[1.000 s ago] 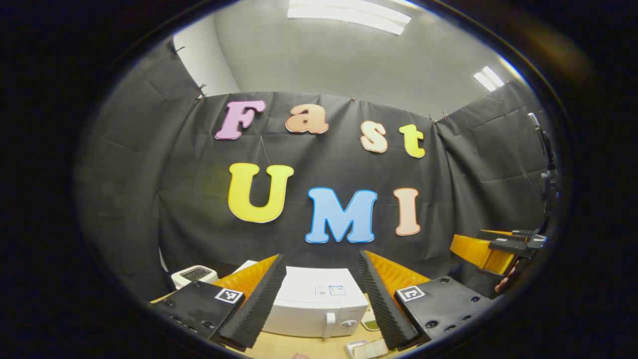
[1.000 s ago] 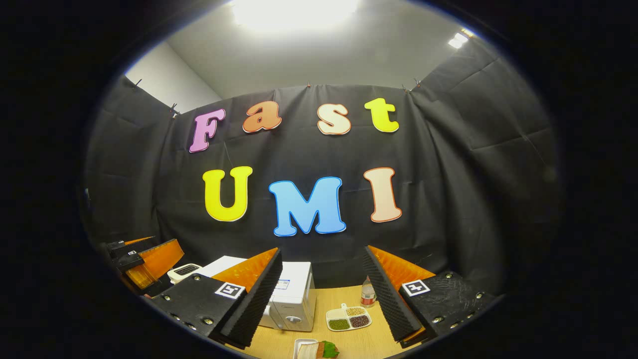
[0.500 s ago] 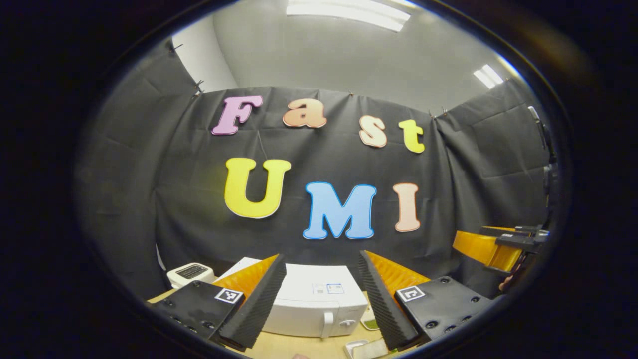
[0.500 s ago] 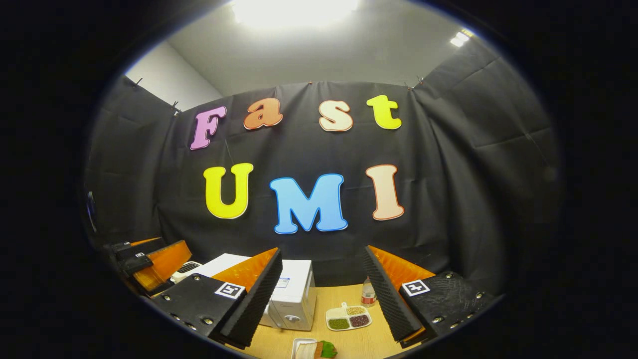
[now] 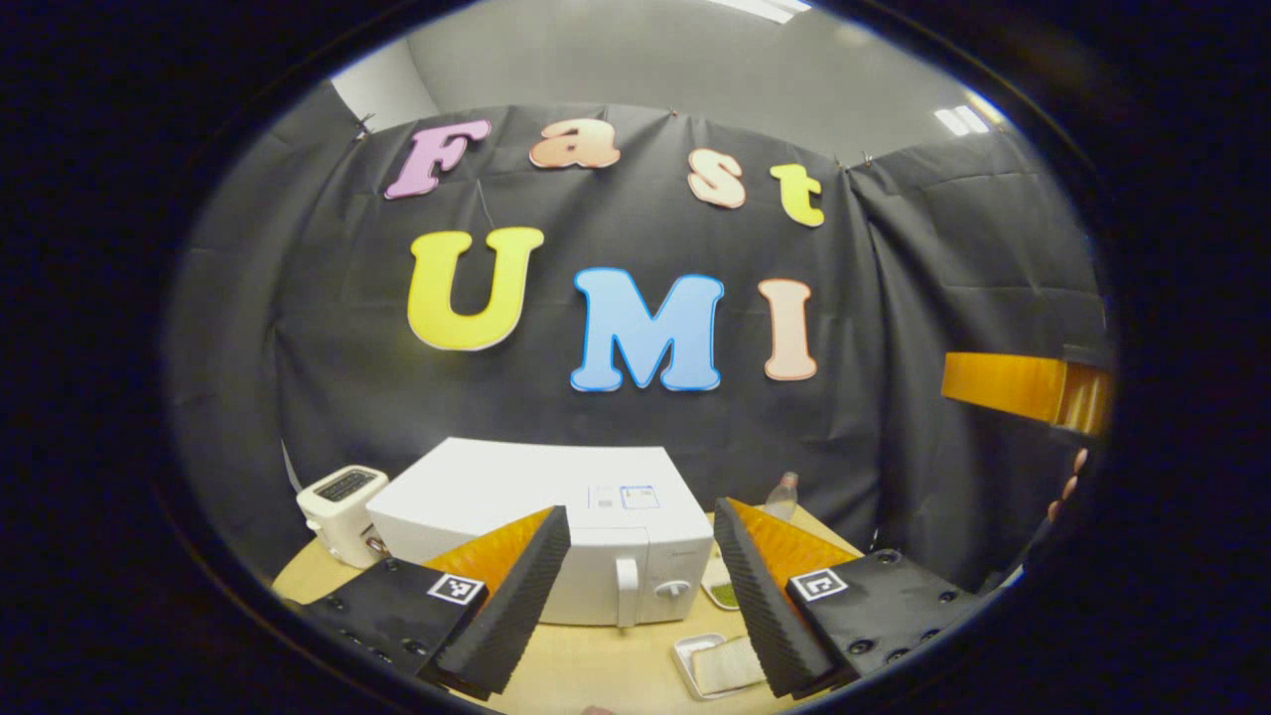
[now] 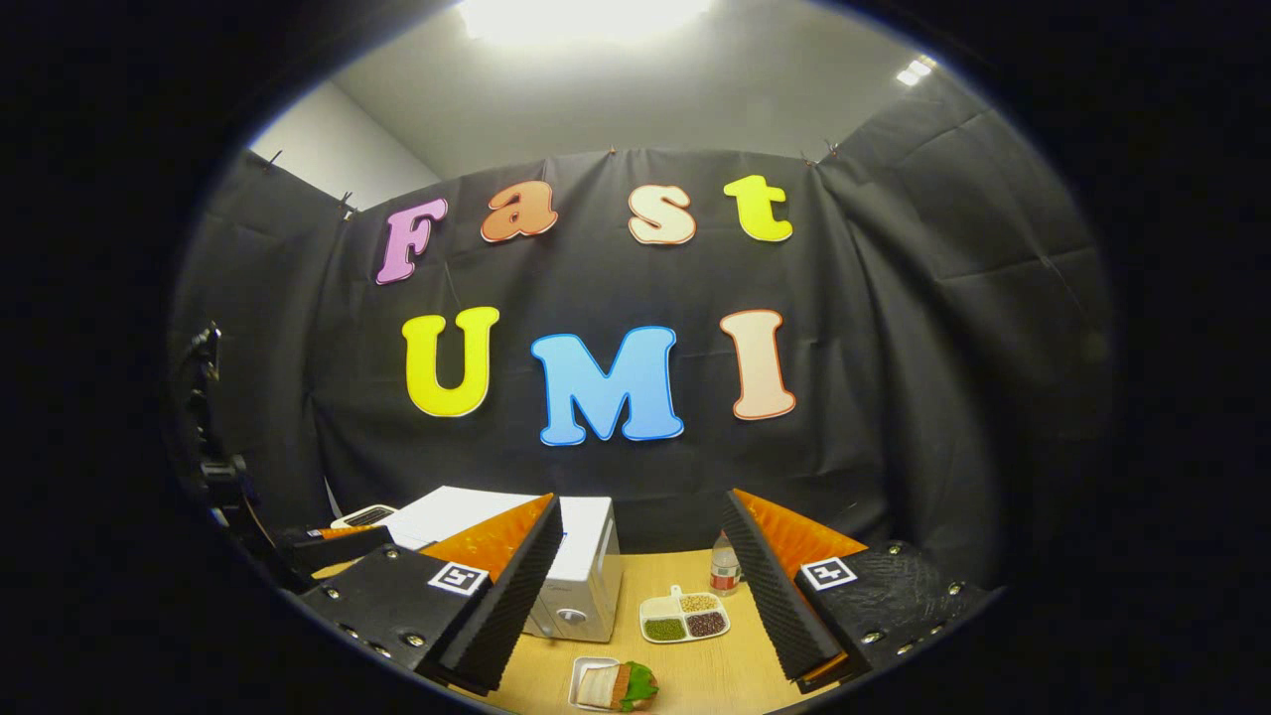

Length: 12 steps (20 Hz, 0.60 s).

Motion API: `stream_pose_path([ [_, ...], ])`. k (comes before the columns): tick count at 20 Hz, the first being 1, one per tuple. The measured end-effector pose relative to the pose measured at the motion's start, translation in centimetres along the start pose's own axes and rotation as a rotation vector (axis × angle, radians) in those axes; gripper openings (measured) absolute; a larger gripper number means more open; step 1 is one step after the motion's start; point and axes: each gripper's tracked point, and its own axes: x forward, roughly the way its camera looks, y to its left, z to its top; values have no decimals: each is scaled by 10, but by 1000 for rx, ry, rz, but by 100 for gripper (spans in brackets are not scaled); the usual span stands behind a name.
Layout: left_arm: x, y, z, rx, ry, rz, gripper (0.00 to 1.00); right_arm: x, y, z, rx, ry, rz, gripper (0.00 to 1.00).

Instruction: Open the microwave oven with the left hand, put the food in, and close the microwave oven.

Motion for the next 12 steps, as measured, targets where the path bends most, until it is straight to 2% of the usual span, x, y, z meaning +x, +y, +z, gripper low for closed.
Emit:
stream_pose_path([
  [6, 50, 4, -79, -9, 146, 6, 95, -7, -21, -14, -2, 40, -27, 98],
  [9, 77, 16, -118, -61, 210, 35, 96, -7, -31, -19, -5, 61, -39, 98],
  [12, 102, 23, -146, -70, 255, 64, 96, -3, -38, -25, -8, 83, -48, 98],
])
